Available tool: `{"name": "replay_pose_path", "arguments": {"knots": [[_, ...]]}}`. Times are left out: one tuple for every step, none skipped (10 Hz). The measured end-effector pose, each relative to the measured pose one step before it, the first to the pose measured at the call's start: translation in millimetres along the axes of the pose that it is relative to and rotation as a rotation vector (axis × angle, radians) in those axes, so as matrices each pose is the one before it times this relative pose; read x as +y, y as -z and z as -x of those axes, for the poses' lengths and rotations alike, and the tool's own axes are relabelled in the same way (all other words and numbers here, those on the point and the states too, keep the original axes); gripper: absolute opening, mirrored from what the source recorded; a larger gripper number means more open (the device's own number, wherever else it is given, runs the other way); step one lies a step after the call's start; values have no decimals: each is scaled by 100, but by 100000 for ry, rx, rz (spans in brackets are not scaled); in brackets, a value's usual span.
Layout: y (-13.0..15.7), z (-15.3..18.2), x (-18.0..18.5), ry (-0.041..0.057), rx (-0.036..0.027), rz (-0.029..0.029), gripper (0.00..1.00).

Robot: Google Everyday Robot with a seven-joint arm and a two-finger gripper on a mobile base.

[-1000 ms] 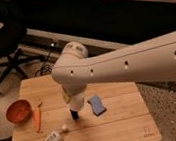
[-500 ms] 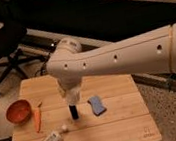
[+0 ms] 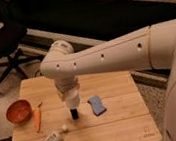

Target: Place the ceramic cup over the eraser

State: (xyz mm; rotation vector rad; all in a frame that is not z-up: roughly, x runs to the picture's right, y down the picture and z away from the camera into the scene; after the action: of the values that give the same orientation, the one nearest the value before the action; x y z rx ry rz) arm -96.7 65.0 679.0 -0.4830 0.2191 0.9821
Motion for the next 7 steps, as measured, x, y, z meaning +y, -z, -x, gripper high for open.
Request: {"name": "replay_pose_path", "arguments": {"knots": [[-774, -3, -365, -728, 1703, -122, 0], [-663, 207, -121, -379, 688, 708, 0], [-635, 467, 85, -161, -281, 1836, 0], [-816, 417, 171, -67, 36, 2705, 0], [-1038, 351, 143, -88, 478, 3184, 0], [-691, 99, -90, -123, 677, 1429, 0], [-980, -38, -399, -269, 1380, 652, 0]]}}
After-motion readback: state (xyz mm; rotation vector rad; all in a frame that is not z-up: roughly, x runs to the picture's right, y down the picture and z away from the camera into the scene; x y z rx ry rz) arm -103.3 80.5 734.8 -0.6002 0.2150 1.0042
